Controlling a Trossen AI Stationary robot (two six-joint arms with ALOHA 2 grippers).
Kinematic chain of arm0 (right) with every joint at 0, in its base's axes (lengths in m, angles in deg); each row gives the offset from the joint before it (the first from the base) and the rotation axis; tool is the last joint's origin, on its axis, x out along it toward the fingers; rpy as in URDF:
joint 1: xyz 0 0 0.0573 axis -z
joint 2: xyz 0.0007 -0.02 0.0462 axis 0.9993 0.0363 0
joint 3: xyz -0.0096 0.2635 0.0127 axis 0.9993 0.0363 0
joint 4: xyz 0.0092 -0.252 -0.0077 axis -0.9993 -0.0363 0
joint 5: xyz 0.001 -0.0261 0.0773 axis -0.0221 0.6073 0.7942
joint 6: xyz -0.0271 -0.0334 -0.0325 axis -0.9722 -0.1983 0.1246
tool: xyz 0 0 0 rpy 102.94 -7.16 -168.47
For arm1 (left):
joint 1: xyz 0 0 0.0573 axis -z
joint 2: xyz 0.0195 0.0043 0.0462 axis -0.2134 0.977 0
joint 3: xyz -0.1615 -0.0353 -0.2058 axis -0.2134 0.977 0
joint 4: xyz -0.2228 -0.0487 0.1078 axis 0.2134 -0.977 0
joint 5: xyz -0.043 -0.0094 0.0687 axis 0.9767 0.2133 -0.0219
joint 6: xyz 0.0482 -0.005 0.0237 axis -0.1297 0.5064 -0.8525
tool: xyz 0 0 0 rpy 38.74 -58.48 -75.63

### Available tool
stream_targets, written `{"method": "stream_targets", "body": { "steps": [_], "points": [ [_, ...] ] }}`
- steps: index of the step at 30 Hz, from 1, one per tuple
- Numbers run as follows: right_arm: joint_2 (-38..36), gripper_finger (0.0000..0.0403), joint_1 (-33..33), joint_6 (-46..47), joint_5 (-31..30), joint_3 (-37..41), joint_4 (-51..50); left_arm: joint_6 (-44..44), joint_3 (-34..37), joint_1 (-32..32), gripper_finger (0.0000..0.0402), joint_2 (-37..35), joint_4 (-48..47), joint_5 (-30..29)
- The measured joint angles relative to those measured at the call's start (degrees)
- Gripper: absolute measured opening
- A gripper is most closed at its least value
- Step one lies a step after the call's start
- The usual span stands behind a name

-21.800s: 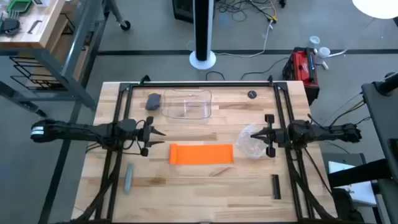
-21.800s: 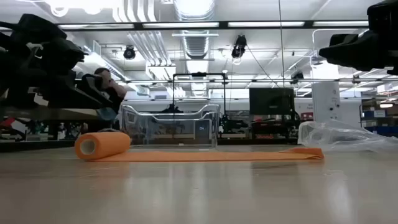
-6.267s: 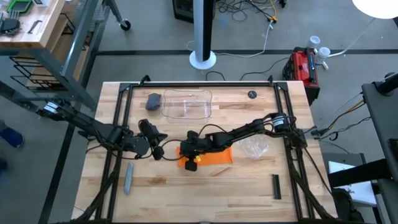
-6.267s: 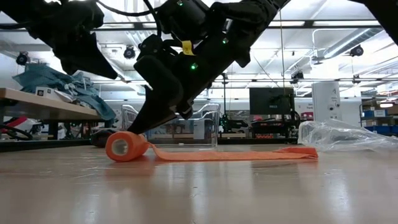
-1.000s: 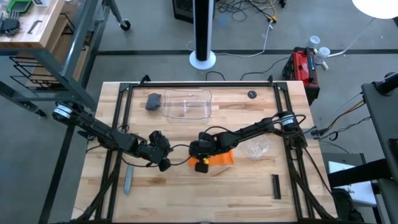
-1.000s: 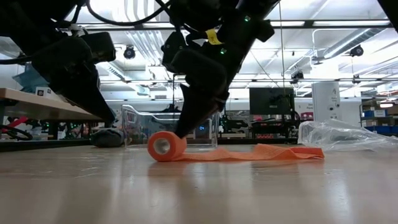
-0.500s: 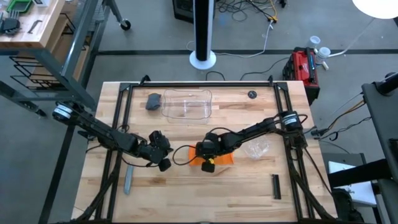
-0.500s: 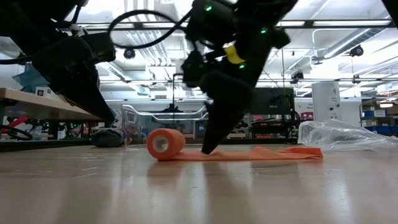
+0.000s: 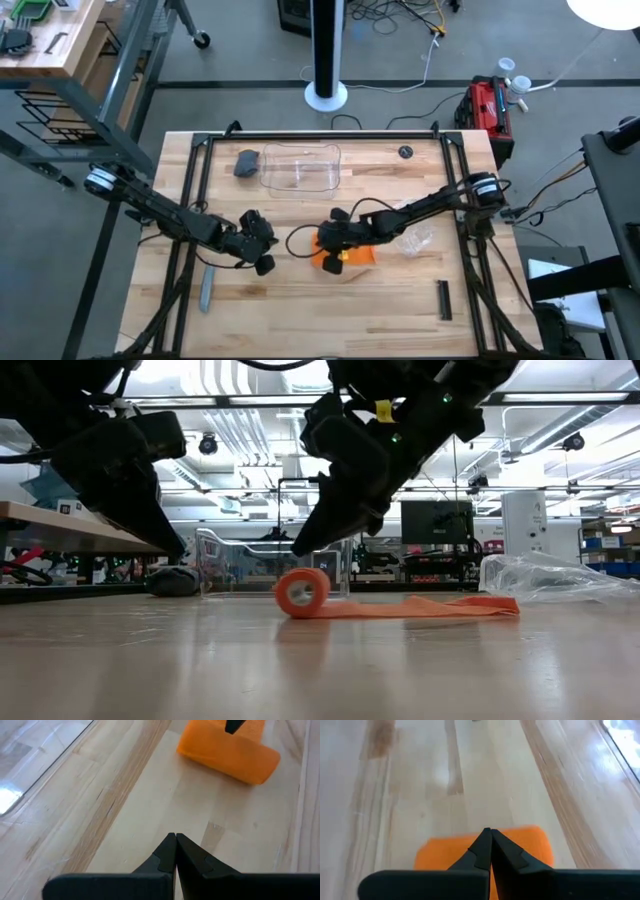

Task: Roll bandage
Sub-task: Roll the orange bandage

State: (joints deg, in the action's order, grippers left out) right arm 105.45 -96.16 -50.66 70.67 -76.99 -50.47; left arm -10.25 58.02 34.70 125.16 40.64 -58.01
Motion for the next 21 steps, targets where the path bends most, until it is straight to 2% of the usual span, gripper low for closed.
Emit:
{"method": "stream_targets", "body": {
  "steps": [21],
  "points": [
    [0.0, 0.0000, -0.2, 2.0, 0.0, 1.8, -5.5, -0.2, 0.0, -0.3, 0.0000, 0.0, 0.0, -0.1]
  ]
}}
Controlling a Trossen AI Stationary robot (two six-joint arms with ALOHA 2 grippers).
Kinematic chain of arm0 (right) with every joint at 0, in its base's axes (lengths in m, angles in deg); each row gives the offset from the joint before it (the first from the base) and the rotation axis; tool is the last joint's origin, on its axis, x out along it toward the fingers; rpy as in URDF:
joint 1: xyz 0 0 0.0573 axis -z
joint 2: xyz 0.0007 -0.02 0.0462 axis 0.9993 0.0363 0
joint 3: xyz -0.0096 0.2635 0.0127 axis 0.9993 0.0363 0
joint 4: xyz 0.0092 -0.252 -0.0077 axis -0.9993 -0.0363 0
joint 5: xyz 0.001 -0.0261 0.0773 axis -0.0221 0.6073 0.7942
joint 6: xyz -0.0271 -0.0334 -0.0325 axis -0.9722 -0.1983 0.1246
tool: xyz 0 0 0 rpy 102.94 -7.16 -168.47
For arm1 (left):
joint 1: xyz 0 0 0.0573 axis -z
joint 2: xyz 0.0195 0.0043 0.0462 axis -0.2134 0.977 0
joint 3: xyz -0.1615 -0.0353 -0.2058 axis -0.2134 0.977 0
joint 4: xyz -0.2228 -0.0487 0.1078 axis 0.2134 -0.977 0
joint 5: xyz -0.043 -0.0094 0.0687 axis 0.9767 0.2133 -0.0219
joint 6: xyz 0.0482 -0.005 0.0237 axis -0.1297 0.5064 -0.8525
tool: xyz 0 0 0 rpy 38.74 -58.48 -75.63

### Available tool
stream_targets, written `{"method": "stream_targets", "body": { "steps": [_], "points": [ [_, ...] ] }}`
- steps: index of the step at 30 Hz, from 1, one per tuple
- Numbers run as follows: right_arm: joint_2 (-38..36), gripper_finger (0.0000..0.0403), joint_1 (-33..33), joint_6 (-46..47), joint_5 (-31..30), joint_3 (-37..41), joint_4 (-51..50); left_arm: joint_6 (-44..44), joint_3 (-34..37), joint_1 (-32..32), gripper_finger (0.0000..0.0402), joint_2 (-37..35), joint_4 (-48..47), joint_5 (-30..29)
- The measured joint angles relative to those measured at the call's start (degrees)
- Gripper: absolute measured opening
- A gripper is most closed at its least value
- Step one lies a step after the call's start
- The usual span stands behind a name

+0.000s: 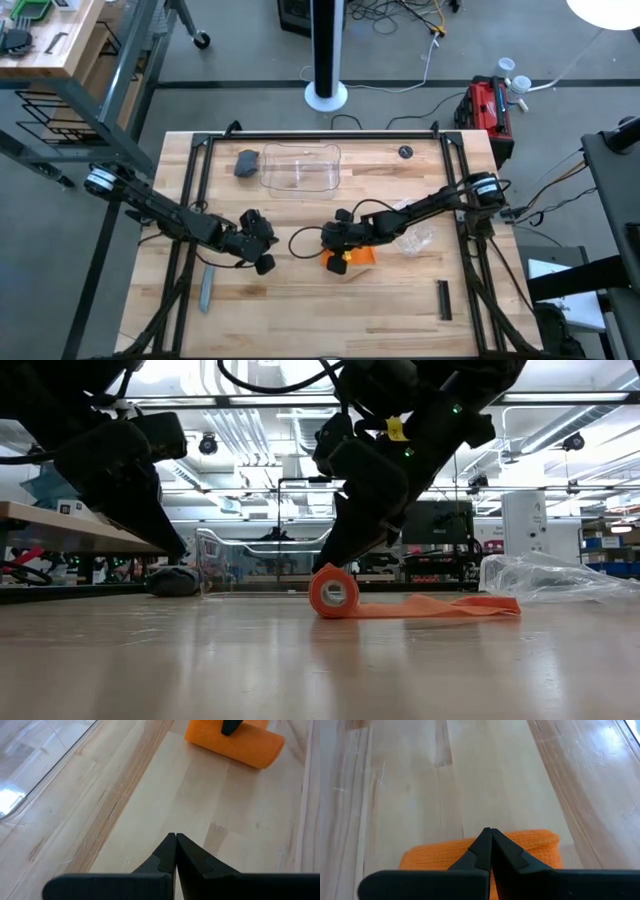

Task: Roll bandage
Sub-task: Roll the orange bandage

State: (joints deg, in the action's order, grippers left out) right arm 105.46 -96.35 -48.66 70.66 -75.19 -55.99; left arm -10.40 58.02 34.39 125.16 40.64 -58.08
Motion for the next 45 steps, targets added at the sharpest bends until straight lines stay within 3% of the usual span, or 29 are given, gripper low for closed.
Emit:
{"method": "stream_targets", "body": {
  "steps": [17, 27, 33, 45],
  "points": [
    [-1.9, 0.0000, -0.6, -0.5, -0.2, 2.0, -2.2, 0.7, 0.0, 0.0, 0.0000, 0.0, 0.0, 0.1],
    [-10.7, 0.0000, -0.6, 2.4, -0.2, 13.0, 2.8, 1.1, 0.0, 0.0, 0.0000, 0.0, 0.1, 0.1],
    [-16.5, 0.0000, -0.5, 5.0, -3.7, 19.6, 3.3, 0.7, 0.0, -0.1, 0.0000, 0.0, 0.1, 0.1],
    [-21.5, 0.0000, -1.1, 5.5, -4.4, 21.6, 6.4, 0.1, -0.1, -0.2, 0.0000, 0.0, 0.1, 0.0]
  ]
}}
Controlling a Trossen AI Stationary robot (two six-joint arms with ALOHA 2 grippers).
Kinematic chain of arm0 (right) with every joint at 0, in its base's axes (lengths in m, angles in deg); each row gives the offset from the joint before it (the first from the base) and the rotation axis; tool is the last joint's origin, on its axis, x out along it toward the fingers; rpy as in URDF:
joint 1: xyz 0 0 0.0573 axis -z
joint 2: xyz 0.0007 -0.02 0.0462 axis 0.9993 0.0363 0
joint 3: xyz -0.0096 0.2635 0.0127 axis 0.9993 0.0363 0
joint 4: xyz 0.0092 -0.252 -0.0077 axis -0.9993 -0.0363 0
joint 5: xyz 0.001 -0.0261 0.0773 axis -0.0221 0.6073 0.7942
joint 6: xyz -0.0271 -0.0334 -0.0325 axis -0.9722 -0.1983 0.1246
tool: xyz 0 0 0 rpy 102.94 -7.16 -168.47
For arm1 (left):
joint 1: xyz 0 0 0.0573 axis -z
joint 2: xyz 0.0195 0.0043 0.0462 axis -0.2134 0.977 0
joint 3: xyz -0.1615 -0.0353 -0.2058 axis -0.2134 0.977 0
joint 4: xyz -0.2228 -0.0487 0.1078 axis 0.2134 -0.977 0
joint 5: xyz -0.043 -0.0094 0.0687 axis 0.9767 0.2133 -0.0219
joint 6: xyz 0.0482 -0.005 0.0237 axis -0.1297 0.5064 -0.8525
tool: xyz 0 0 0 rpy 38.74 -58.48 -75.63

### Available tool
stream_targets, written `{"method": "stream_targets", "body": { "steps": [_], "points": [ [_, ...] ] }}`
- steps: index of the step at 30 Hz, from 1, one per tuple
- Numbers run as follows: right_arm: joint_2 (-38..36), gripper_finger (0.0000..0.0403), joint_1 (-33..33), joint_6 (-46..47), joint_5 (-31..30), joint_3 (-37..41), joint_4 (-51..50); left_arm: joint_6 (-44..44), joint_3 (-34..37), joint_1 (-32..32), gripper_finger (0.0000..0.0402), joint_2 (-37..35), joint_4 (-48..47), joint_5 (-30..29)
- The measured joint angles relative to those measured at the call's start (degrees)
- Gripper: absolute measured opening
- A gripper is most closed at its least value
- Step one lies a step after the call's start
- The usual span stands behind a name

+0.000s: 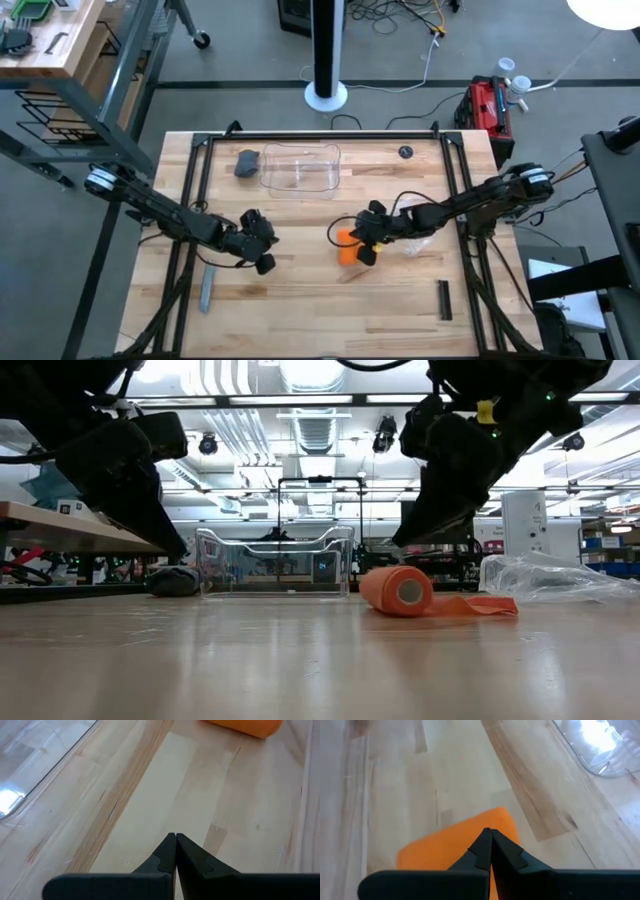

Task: Roll bandage
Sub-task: Roll the orange bandage

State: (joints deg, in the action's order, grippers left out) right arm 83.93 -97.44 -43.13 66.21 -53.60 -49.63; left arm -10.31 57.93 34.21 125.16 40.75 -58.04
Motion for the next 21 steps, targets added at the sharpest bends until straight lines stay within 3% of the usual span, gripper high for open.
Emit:
{"method": "stream_targets", "body": {
  "steps": [13, 21],
  "points": [
    [0.6, 0.0000, 0.0, 1.8, 0.4, 0.0, 0.0, -0.4, 0.0, 0.0, 0.0000, 0.0, 1.7, -0.1],
    [0.7, 0.0000, 0.0, 1.9, 1.6, -1.1, -1.8, -11.4, -0.9, -2.3, 0.0000, 0.0, 15.1, -1.1]
  ]
}}
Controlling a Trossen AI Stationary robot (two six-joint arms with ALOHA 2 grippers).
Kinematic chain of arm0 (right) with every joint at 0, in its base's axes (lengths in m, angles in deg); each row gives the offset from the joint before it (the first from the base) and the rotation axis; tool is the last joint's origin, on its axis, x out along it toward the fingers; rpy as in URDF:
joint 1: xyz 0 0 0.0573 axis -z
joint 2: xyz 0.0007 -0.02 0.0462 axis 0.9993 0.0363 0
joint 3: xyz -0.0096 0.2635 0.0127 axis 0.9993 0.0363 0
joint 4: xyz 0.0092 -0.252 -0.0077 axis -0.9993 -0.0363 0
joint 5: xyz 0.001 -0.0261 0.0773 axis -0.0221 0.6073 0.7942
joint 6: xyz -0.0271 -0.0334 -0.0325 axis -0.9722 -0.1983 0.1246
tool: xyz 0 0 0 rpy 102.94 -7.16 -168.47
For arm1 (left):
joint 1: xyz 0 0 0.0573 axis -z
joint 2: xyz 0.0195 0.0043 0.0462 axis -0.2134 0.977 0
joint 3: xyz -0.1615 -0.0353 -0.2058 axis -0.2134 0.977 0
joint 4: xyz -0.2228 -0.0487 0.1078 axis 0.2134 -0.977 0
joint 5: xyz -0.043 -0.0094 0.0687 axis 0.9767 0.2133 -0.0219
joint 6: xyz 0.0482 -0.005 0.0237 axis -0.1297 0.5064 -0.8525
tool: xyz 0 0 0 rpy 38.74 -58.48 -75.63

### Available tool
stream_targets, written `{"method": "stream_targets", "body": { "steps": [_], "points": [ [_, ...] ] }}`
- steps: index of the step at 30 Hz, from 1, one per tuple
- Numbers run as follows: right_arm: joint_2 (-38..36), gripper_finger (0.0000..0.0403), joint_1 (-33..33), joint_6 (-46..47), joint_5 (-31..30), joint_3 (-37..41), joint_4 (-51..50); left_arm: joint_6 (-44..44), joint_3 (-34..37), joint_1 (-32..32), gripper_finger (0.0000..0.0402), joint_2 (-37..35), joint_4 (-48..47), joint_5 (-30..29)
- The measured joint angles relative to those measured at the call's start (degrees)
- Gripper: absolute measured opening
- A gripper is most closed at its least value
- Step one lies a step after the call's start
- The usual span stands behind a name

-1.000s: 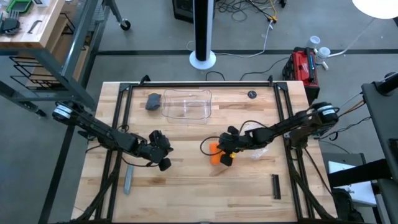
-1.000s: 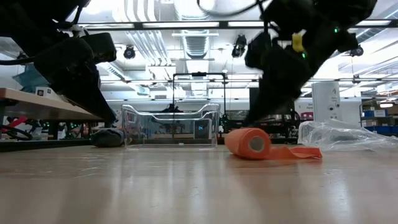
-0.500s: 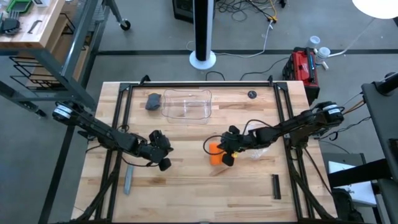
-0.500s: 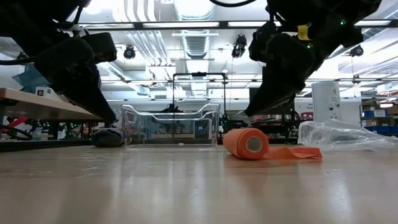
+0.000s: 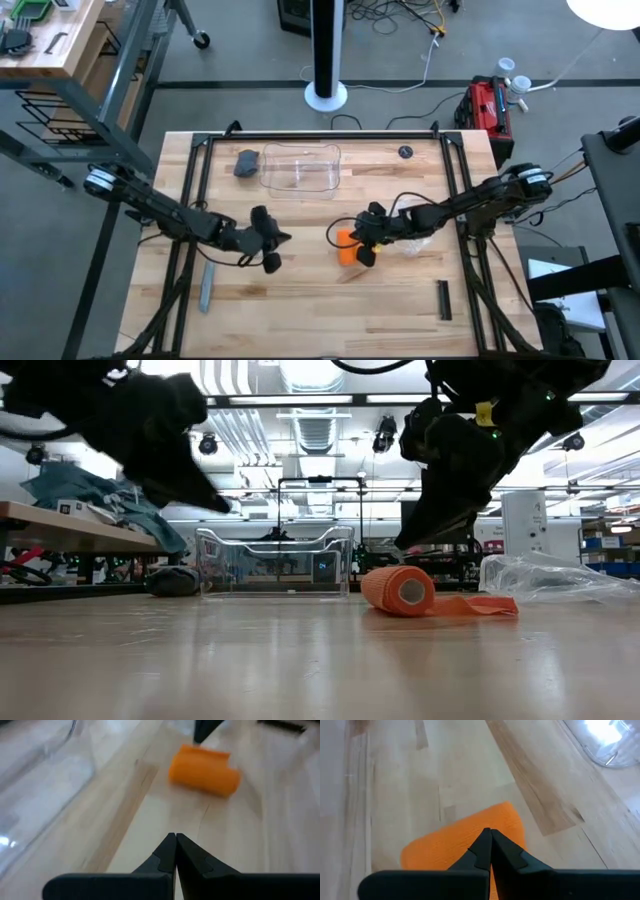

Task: Roll bandage
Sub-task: Roll the orange bandage

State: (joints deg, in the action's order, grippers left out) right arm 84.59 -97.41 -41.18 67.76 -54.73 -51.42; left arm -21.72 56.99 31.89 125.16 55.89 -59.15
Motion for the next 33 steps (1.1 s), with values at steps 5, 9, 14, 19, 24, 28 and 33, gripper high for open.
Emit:
{"method": "stream_targets", "body": {
  "steps": [5, 9, 14, 19, 24, 28, 33],
  "points": [
    [2.0, 0.0000, 0.0, -0.5, 0.3, -3.7, -5.2, -3.9, -2.7, -1.1, 0.0000, 0.5, 1.7, 0.1],
    [3.7, 0.0000, 0.0, -1.5, 0.3, -7.2, -10.4, -7.9, -5.3, -1.3, 0.0000, 3.8, 2.9, 0.1],
    [6.1, 0.0000, 0.0, -1.6, 0.5, -10.6, -12.8, -12.3, -9.6, -1.8, 0.0000, 10.5, 3.7, 0.1],
    [9.7, 0.0000, -0.1, -1.5, 2.0, -13.3, -13.6, -14.3, -14.6, -2.1, 0.0000, 15.8, -0.1, 0.1],
    [11.1, 0.0000, -0.2, 0.4, 1.9, -15.3, -18.7, -14.7, -18.3, -2.0, 0.0000, 18.0, -6.4, -0.3],
    [10.3, 0.0000, -0.2, 1.4, 1.7, -15.4, -22.6, -14.7, -18.4, -2.0, 0.0000, 18.0, -7.9, -0.4],
    [9.2, 0.0000, -0.1, 2.7, 2.4, -15.4, -27.4, -14.5, -18.2, -2.0, 0.0000, 17.6, -8.0, -1.4]
  ]
}}
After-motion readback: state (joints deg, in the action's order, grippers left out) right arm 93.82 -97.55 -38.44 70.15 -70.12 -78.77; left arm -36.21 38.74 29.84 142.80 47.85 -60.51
